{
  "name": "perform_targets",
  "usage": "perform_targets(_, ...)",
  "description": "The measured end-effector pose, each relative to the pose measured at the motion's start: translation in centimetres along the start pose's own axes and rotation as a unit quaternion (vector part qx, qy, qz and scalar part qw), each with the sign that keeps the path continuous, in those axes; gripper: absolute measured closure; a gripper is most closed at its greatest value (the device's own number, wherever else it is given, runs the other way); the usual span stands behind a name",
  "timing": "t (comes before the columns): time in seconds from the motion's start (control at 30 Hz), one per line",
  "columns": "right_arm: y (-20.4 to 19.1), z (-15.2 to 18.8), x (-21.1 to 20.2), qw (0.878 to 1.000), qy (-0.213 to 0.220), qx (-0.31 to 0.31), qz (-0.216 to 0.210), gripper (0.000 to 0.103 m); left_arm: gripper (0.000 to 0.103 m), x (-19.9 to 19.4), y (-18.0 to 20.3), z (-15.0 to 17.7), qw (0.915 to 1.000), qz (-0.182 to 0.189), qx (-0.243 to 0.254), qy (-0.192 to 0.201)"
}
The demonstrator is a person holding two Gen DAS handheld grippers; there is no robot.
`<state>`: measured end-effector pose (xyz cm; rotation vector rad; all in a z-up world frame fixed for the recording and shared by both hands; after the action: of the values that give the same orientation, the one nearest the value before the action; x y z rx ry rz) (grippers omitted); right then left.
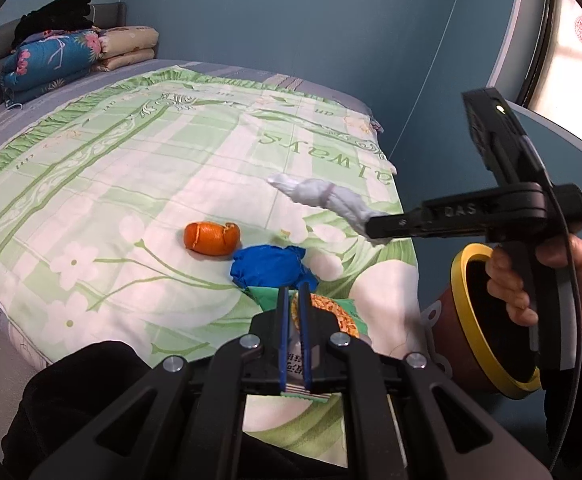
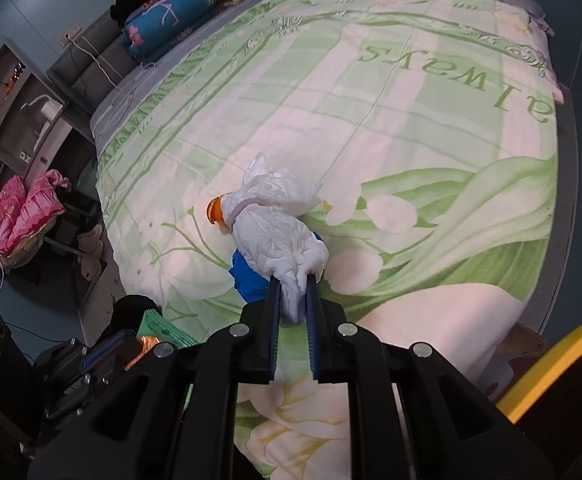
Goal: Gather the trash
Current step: 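Lift the snack packet and white tissue and carry both over the yellow bin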
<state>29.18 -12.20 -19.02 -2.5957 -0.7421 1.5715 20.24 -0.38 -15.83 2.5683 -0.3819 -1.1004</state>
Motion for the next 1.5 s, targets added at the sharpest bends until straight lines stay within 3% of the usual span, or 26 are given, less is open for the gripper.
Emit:
perform_targets(0.43, -0.6, 1.1, -10.1, 0.995, 0.101, -0.005, -0.001, 0.091, 0.098, -6.0, 2.3, -4.7, 0.9964, -0.006, 0.013, 0.083)
perform_targets(0.83, -0.5, 3.1, -19.6, 0.98, 0.199, 0.002, 0.016, 0.091, 0.098, -10.3, 7.4, -7.1, 0.9902, 0.011, 0.04, 0.133)
perform_targets(1.17, 2.5, 5.6, -24.5, 0.969, 0.237, 0.047, 0.051, 0.091, 0.098, -11.2, 14.2, -7.3, 0.982, 0.042, 0.104, 0.152)
perform_targets(1.5, 6.7, 10.1, -28.7, 0.952, 0.253, 0.122, 0.119, 0.091, 0.098, -7.9, 21.9, -6.4, 0.9735, 0.09, 0.172, 0.121)
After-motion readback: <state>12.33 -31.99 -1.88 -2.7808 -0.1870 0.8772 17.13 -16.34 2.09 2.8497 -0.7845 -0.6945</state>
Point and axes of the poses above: each gripper's, at about its wrist camera, not at the fingertips, and x roughly the way its jaws point, y to its right, z to its underside, the point moved 10 cm from there along x, roughly the way its jaws point, and after that the axes turned 11 degrees about -x, right-handed, at the moved point
